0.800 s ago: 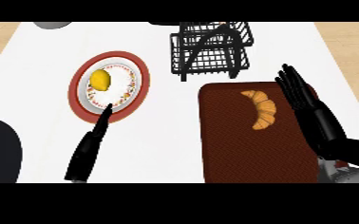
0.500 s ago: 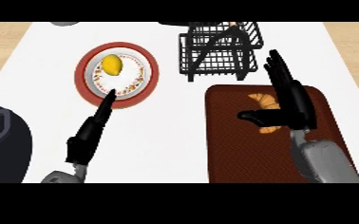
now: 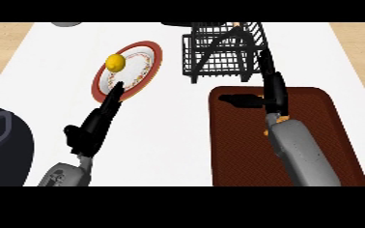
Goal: Pick the croissant from the tray and place it in the tiered basket
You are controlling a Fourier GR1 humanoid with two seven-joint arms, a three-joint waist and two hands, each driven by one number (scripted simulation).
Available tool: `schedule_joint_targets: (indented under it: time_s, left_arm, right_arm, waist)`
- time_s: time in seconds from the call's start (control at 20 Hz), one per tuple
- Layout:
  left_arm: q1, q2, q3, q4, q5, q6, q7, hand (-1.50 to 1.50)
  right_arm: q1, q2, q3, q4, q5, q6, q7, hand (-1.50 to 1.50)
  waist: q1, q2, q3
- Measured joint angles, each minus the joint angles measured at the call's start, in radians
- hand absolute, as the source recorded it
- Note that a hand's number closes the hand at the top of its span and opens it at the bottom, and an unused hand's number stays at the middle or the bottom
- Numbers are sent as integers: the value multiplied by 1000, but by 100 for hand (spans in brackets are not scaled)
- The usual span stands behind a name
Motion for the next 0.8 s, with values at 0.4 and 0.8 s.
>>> schedule_joint_targets:
  time_s: [0.4,0.8]
  left_arm:
    - [-3,7,23,12,8,-9,12,0]
    - [3,14,30,9,16,-23,20,0]
  right_arm:
    - [-95,-258,161,-60,245,87,342,-150]
    - [-219,-429,369,-143,373,480,750,-150]
  waist:
    - [-27,-22,-8]
    - [-30,-29,-11]
